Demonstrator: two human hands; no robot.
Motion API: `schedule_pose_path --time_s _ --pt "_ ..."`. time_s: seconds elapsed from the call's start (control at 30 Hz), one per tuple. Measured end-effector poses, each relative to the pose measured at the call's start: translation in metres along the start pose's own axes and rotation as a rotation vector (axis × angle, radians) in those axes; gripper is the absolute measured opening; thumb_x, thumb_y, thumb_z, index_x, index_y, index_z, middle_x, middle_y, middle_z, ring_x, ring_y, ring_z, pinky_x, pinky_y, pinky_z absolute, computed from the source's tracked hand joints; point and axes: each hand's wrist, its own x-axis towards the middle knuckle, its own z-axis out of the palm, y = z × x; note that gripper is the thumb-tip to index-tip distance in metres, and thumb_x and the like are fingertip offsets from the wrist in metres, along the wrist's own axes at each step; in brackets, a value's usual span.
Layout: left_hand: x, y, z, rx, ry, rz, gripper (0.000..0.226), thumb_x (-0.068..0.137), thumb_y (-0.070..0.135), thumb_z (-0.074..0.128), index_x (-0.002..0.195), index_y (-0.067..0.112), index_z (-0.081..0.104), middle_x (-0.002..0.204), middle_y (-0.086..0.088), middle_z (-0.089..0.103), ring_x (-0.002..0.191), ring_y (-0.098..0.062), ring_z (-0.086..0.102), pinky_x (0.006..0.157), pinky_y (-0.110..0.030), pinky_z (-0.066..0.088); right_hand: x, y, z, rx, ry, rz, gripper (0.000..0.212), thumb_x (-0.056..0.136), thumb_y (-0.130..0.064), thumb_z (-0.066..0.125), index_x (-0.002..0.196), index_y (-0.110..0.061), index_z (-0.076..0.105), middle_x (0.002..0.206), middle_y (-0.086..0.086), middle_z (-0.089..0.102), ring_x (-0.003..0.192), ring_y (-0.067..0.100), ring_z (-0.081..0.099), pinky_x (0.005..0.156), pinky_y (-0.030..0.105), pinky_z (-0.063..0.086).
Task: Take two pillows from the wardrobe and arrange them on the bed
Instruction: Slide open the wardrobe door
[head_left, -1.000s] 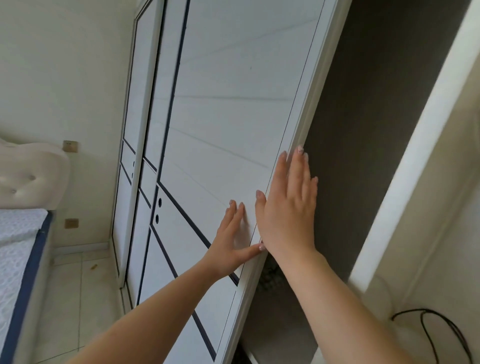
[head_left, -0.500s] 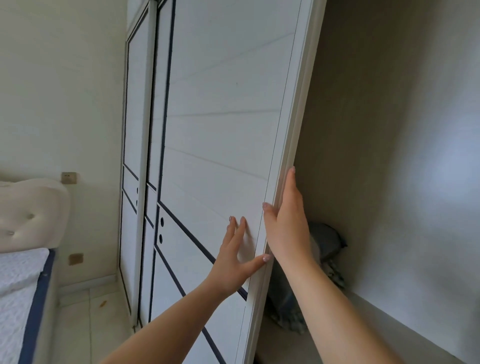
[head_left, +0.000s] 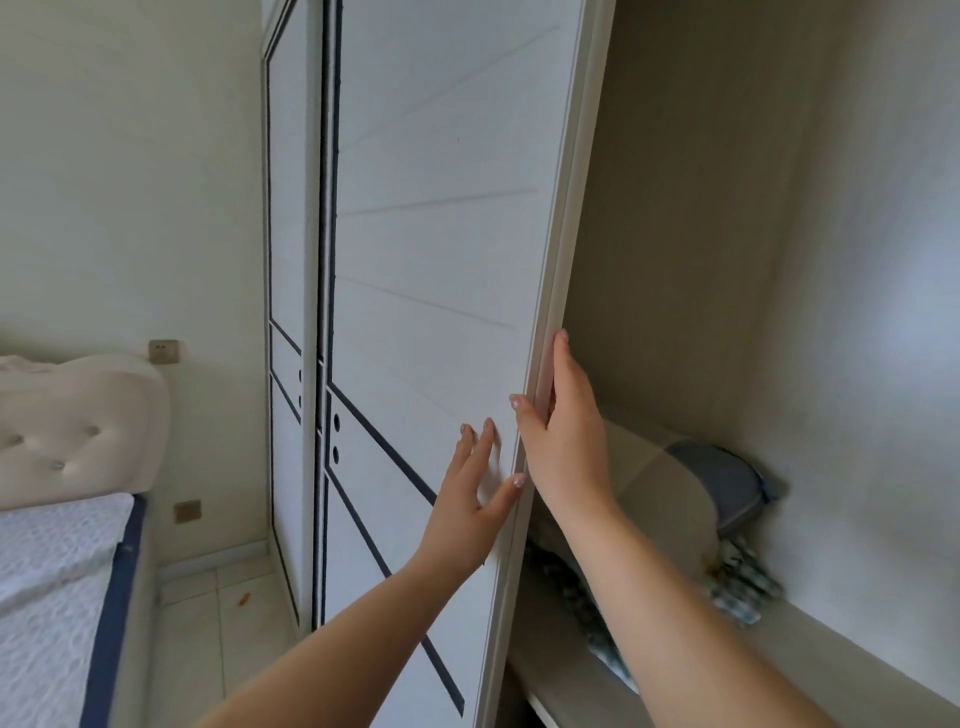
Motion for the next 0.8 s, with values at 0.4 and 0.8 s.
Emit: schedule_pose_path --time_s 0.4,0.8 --pt "0.048 -0.039 -0.026 0.043 0.129 -0.010 0.057 0.095 0.032 0.049 0.146 0.038 0.024 0.158 0.010 0.023 0.146 -0.007 0.014 0.102 -0.007 0.018 0.047 0.042 0.064 0.101 -0.049 -0.012 0.071 0.086 -0.032 0.061 0.145 -0.020 0.024 0.149 -0.002 0.036 0.138 0.014 0.031 0.100 0.016 0.024" --pt "0.094 -0.073 -0.056 0.049 0.146 -0.016 0.051 0.096 0.029 0.049 0.131 0.051 0.019 0.157 0.009 0.026 0.146 -0.008 0.014 0.076 0.014 0.022 0.085 0.063 0.115 0.024 -0.156 -0.052 0.075 0.086 -0.037 0.060 0.147 -0.023 0.018 0.158 0.002 0.014 0.145 0.019 0.011 0.112 0.030 0.017"
